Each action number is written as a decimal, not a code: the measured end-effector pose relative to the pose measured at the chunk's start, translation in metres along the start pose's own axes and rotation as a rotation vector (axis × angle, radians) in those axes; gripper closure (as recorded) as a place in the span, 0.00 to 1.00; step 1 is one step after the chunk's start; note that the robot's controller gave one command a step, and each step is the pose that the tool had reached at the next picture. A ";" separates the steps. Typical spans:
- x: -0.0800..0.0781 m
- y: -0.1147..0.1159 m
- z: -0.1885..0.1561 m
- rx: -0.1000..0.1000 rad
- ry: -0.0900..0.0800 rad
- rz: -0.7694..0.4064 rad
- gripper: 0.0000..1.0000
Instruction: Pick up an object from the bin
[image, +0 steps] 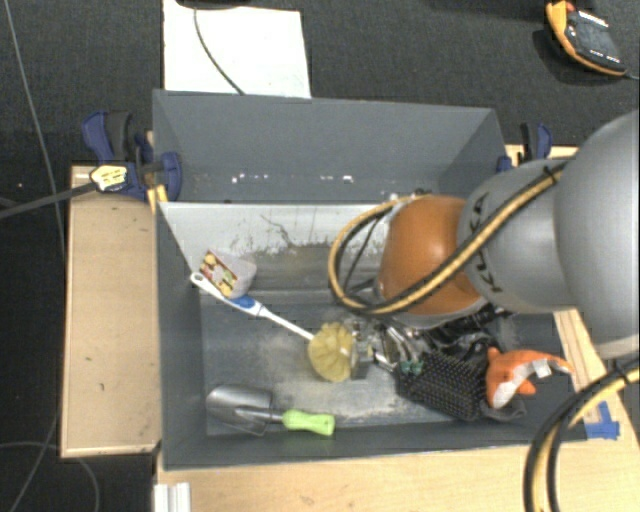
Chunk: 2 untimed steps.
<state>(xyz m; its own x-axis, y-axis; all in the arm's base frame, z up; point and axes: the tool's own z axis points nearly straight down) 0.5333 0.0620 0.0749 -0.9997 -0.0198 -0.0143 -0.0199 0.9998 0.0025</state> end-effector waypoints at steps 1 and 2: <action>0.000 0.000 0.000 0.000 0.000 0.001 1.00; 0.000 0.000 0.000 0.000 0.000 0.002 1.00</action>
Offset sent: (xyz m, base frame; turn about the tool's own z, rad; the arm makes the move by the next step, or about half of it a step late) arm 0.0000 0.0000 0.0000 0.0000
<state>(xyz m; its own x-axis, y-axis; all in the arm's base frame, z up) 0.5333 0.0620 0.0749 -0.9997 -0.0183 -0.0143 -0.0183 0.9998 0.0026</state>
